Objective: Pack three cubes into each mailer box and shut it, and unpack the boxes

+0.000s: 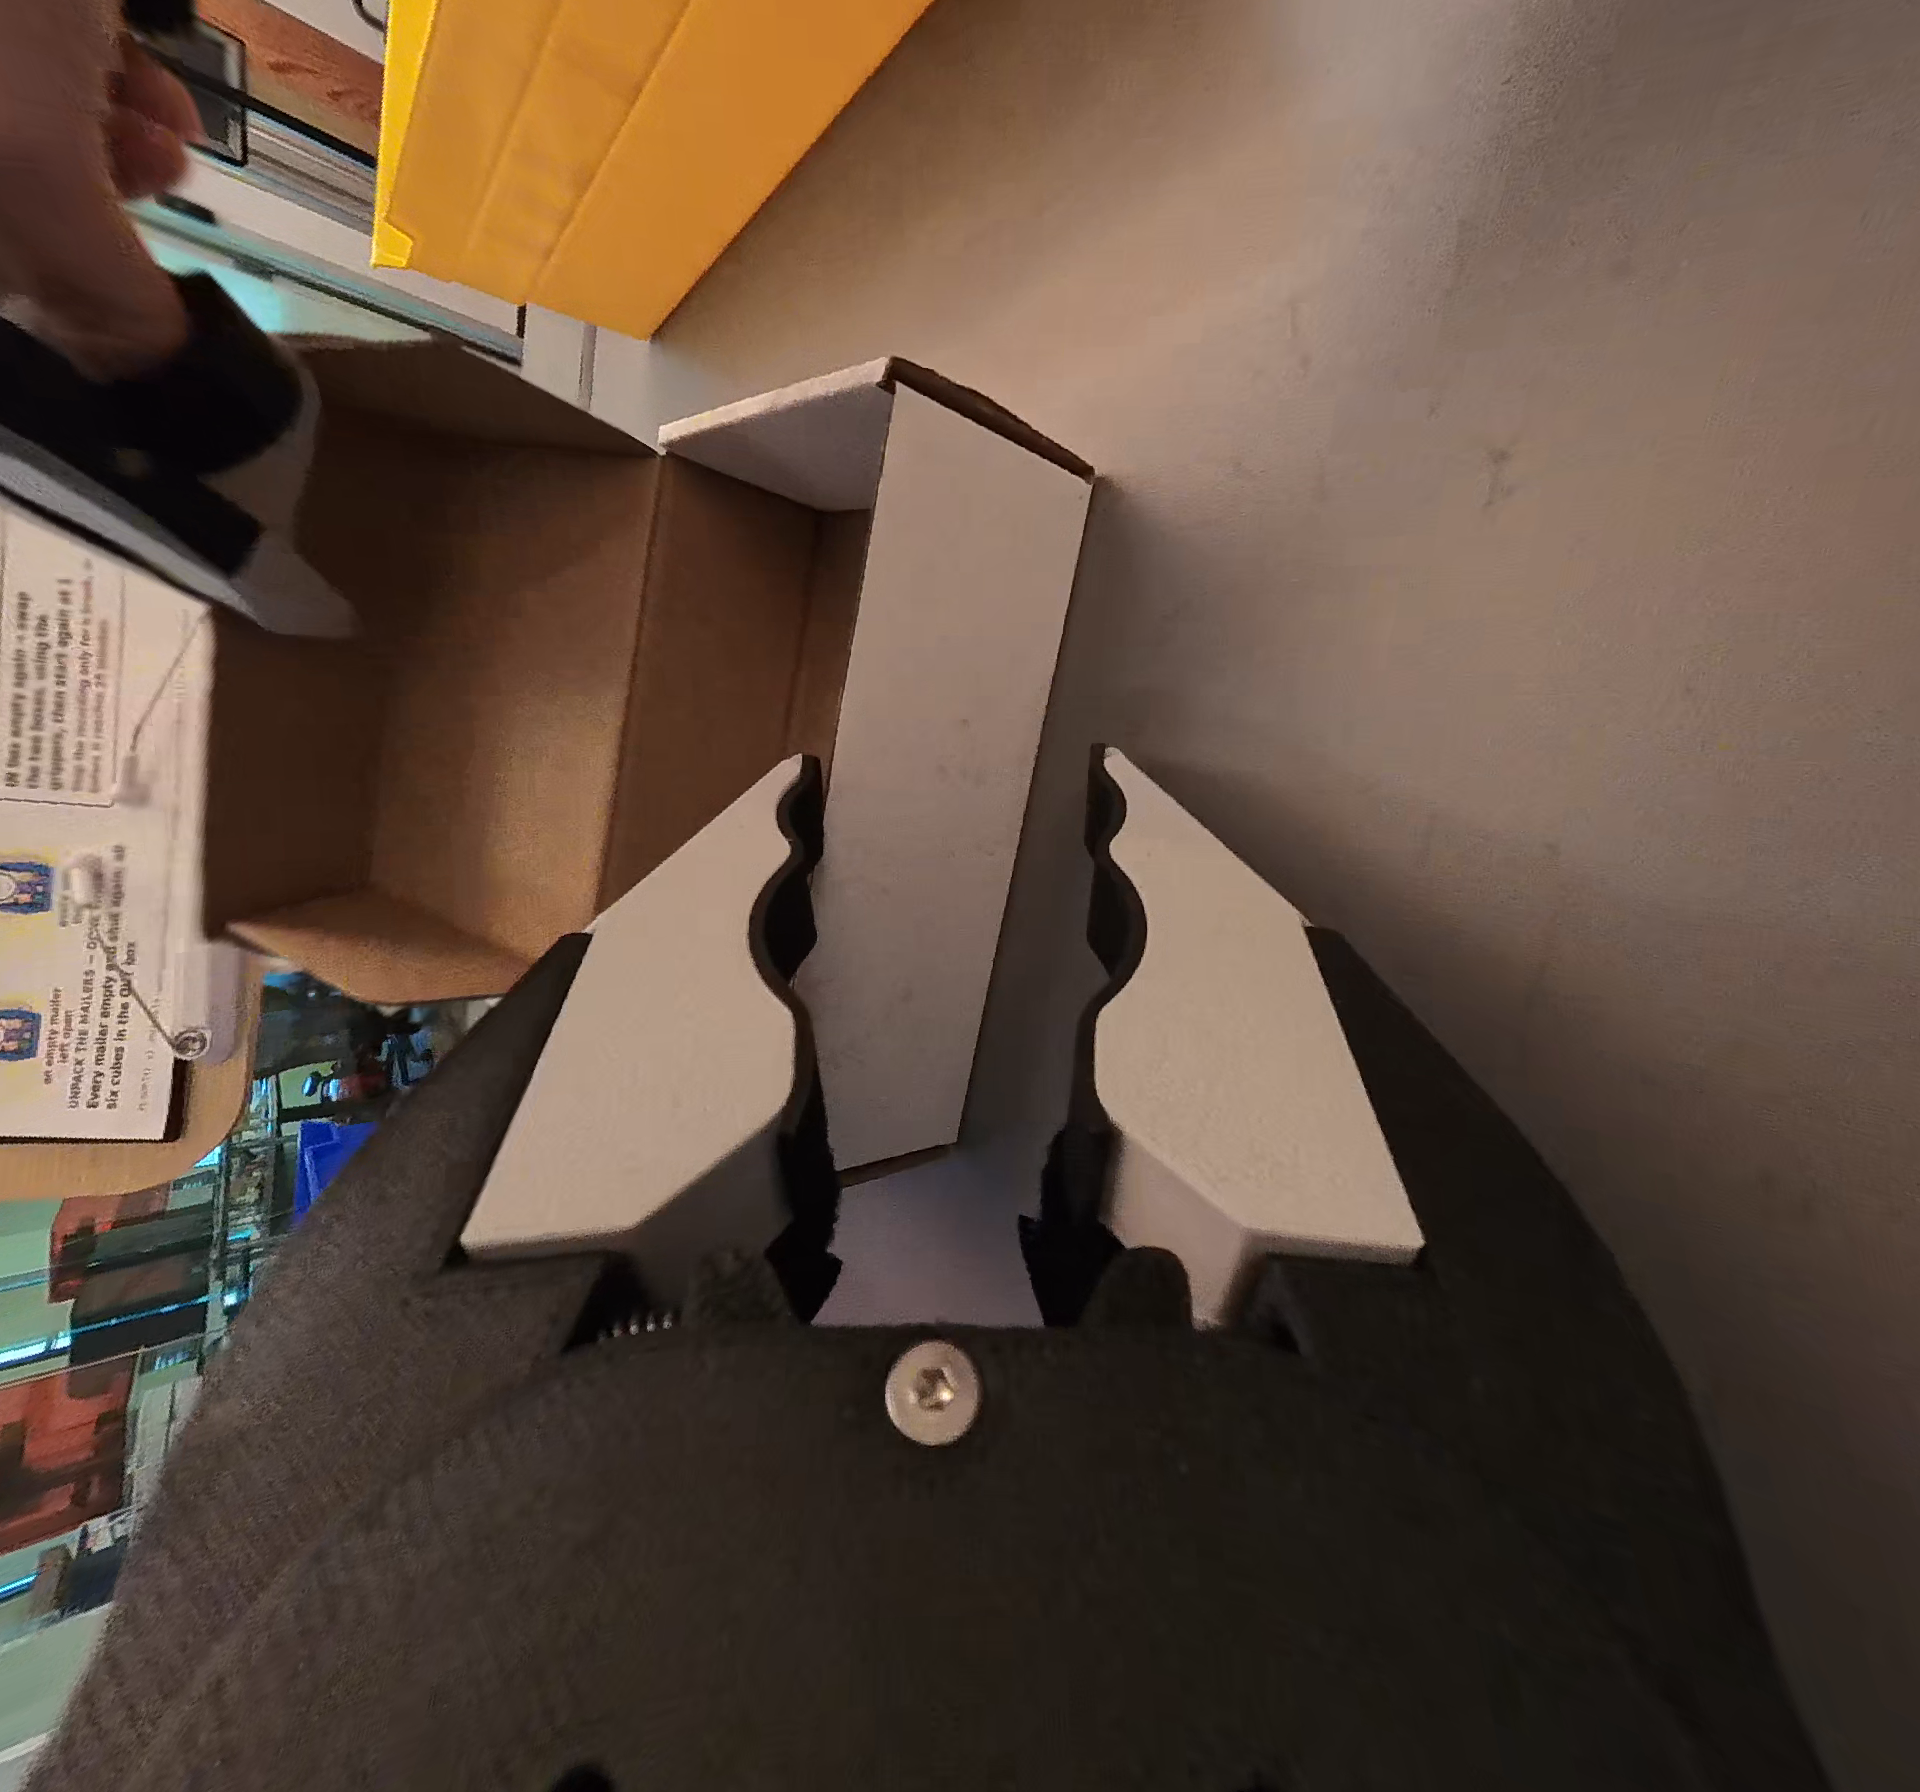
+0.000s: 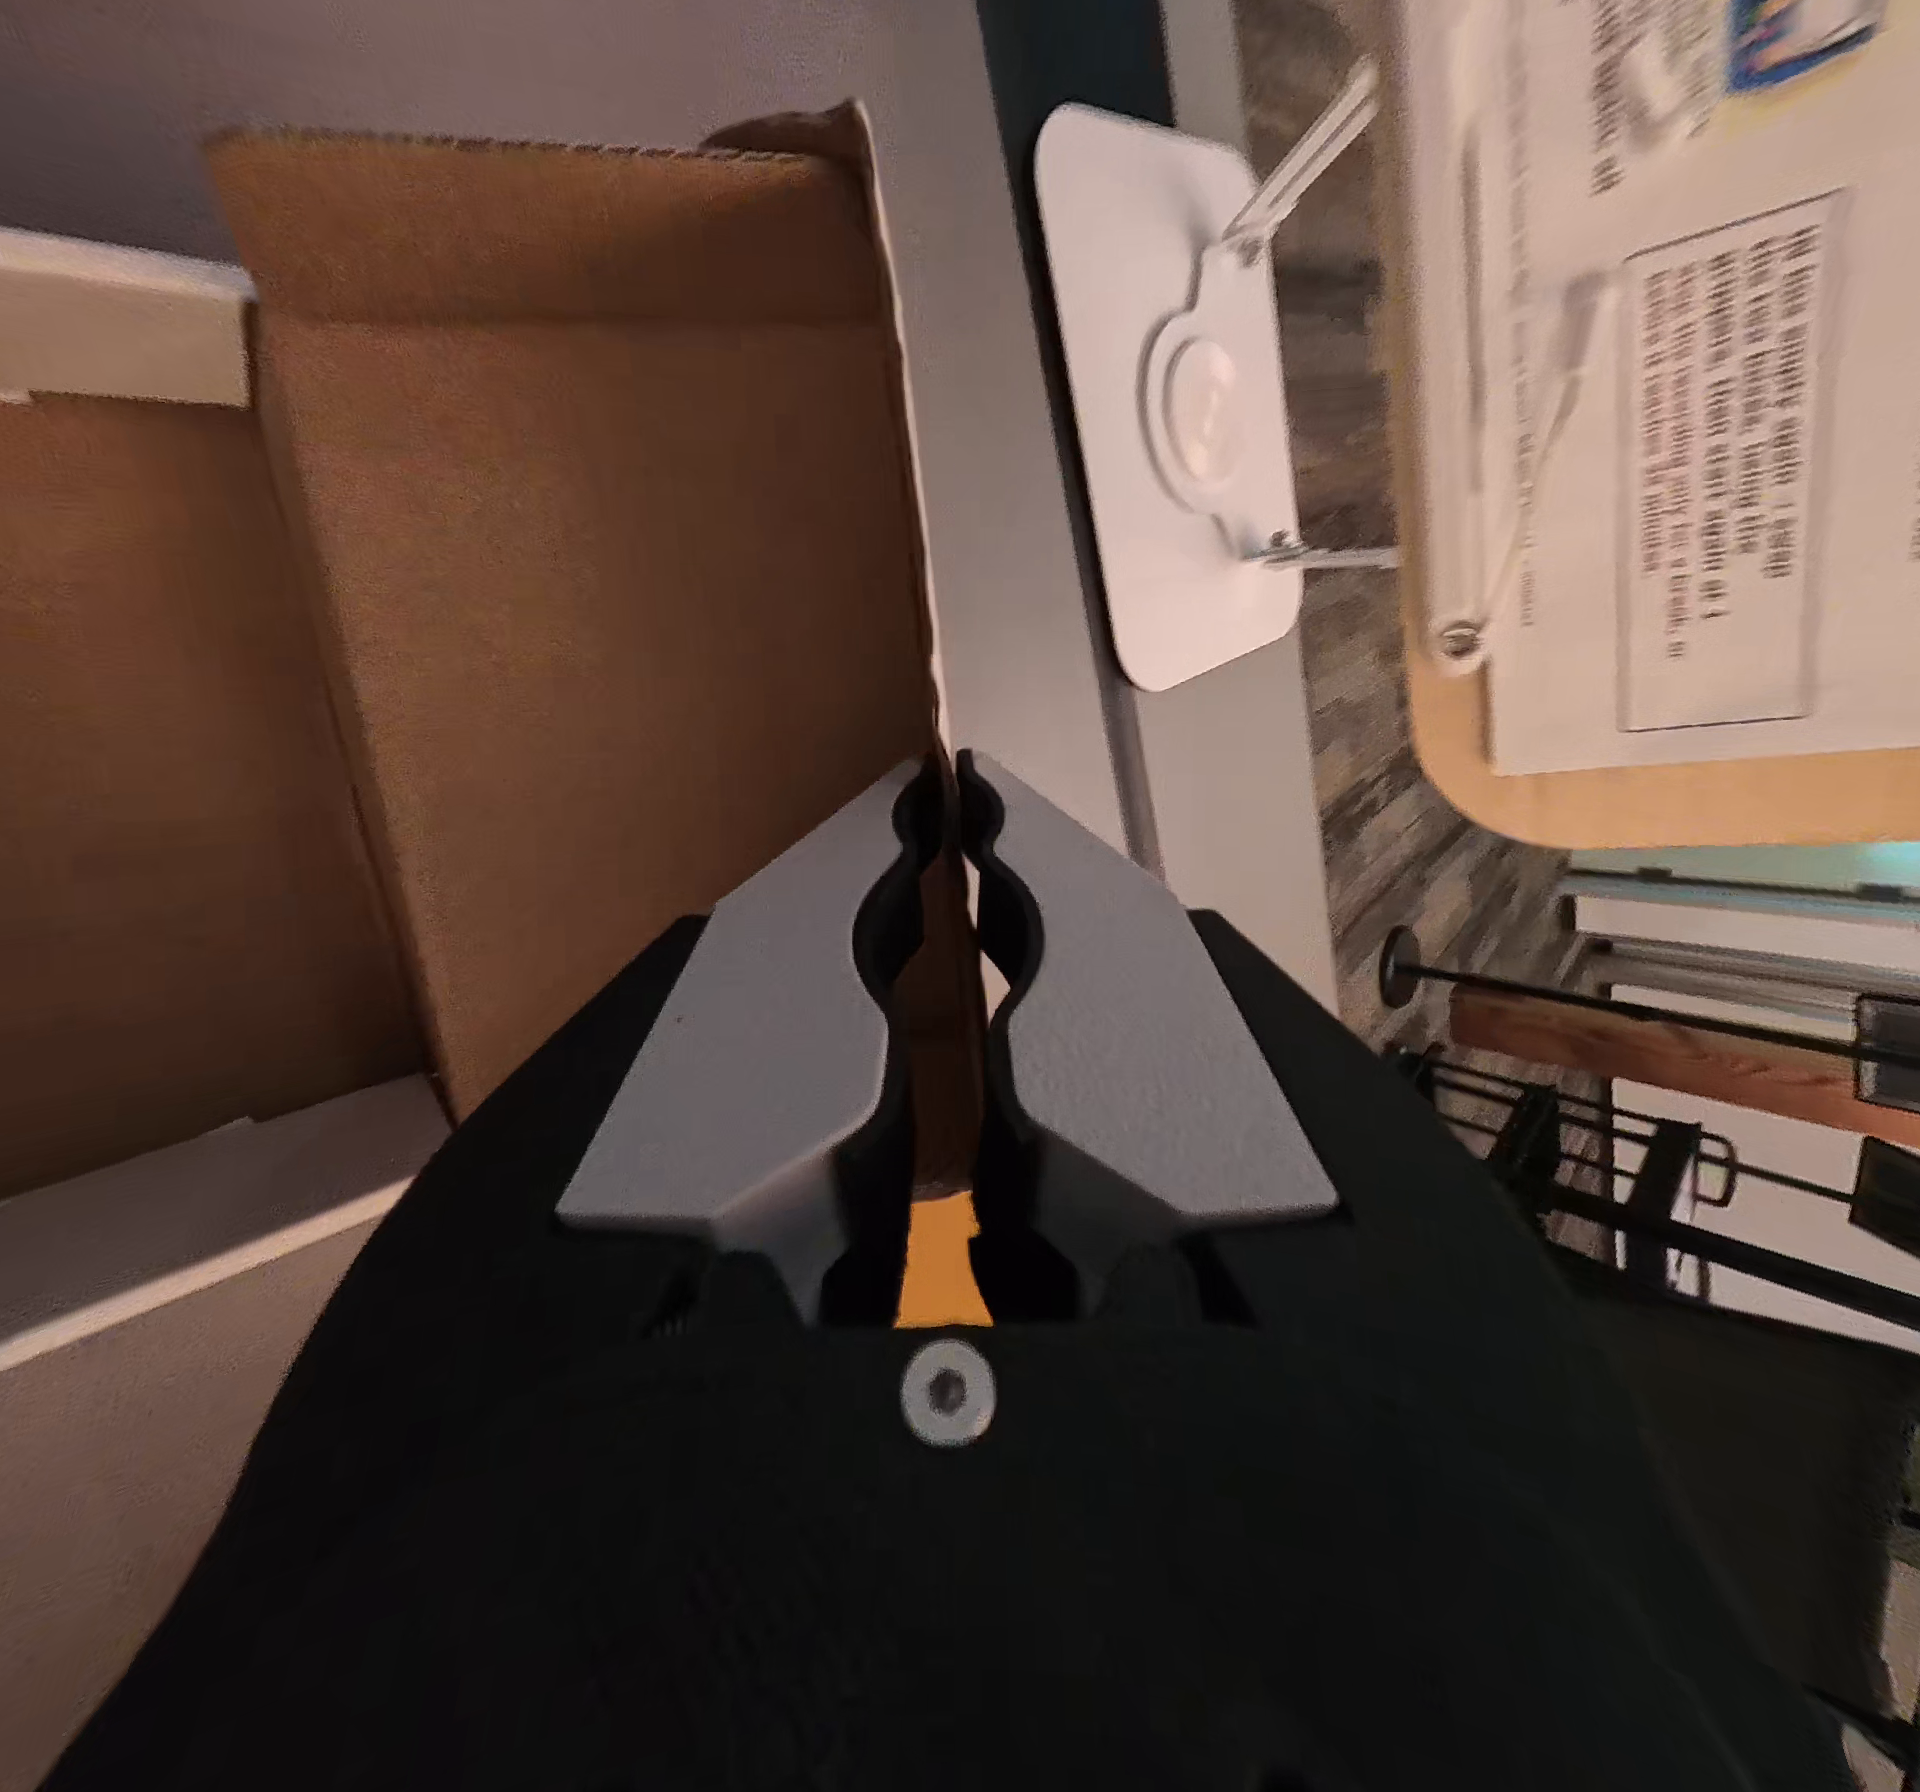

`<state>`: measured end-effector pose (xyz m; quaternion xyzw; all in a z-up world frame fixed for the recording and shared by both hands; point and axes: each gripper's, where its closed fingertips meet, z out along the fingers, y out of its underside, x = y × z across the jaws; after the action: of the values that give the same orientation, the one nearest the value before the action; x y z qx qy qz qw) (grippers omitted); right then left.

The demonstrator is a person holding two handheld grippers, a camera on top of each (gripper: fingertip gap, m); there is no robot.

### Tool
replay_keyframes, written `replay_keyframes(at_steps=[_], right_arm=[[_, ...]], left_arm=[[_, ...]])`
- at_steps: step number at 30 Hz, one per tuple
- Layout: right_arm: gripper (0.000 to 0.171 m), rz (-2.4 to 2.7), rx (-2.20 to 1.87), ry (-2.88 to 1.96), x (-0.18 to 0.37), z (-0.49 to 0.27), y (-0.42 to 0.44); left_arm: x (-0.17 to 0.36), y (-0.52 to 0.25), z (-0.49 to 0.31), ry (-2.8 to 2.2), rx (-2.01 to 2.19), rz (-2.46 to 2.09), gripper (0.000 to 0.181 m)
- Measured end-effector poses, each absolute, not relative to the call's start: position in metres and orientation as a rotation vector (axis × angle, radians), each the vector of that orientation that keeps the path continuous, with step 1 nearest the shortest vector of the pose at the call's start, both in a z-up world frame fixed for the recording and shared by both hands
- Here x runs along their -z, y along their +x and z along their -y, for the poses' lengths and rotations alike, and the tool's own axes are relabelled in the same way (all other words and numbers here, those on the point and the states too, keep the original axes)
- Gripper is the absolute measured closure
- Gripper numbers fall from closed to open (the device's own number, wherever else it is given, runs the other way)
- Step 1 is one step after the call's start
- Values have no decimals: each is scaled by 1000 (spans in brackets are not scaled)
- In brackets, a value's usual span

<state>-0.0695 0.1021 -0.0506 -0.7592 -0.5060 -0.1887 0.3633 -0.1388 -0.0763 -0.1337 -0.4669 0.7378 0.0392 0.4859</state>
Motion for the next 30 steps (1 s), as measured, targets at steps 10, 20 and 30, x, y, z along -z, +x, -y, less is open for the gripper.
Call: replay_keyframes(at_steps=[10,20,30], right_arm=[[156,1368,481,-2086,106,-122,-57],[131,1190,412,-1995,36,-103,-41],[129,990,254,-1876,-39,-66,-1]], left_arm=[[131,-137,74,-1133,-100,-1767,137],[128,-131,43,-1184,-269,-1693,149],[128,-110,8,-1307,-361,-1642,149]])
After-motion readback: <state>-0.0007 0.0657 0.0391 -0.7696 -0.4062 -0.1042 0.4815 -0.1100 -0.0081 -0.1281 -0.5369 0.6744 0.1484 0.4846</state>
